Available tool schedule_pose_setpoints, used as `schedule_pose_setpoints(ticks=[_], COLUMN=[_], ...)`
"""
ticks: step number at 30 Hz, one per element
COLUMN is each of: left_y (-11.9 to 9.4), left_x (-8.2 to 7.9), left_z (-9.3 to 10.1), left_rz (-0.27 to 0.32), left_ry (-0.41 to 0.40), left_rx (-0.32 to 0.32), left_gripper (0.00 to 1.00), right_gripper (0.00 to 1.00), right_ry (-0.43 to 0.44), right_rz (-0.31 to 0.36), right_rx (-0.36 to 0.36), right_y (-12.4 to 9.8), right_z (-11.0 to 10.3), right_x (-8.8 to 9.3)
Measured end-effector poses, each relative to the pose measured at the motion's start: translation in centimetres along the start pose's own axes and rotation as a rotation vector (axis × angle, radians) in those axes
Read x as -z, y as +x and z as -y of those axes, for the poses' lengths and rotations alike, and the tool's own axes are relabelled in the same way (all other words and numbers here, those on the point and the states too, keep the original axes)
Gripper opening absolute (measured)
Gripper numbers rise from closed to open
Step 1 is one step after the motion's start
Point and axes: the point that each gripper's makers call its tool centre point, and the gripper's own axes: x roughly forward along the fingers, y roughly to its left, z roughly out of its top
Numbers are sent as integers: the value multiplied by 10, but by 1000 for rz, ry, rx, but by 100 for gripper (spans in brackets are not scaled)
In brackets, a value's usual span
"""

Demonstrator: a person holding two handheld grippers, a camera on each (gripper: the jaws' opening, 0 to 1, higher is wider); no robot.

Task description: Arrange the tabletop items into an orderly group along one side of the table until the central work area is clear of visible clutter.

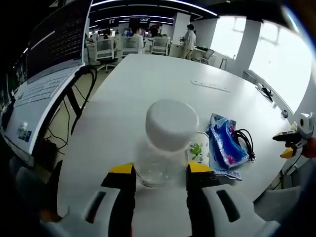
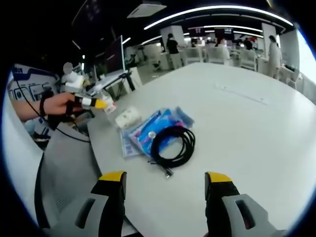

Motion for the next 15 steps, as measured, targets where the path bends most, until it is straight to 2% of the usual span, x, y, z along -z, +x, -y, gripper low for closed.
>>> schedule_pose_setpoints(ticks=[10,15], left_y=[15,22], left_x=[-13,-19], left_z=[-4,-3], left_rz=[-9,-10], left_ry=[7,8], left_rx=[14,18], left_gripper=[39,39], right_gripper=[67,70], right_ry=[-8,-20], right_rz=[-5,-18], right_rx=[4,0], right_y=[2,4], right_z=[3,2], right_x=[-8,-6])
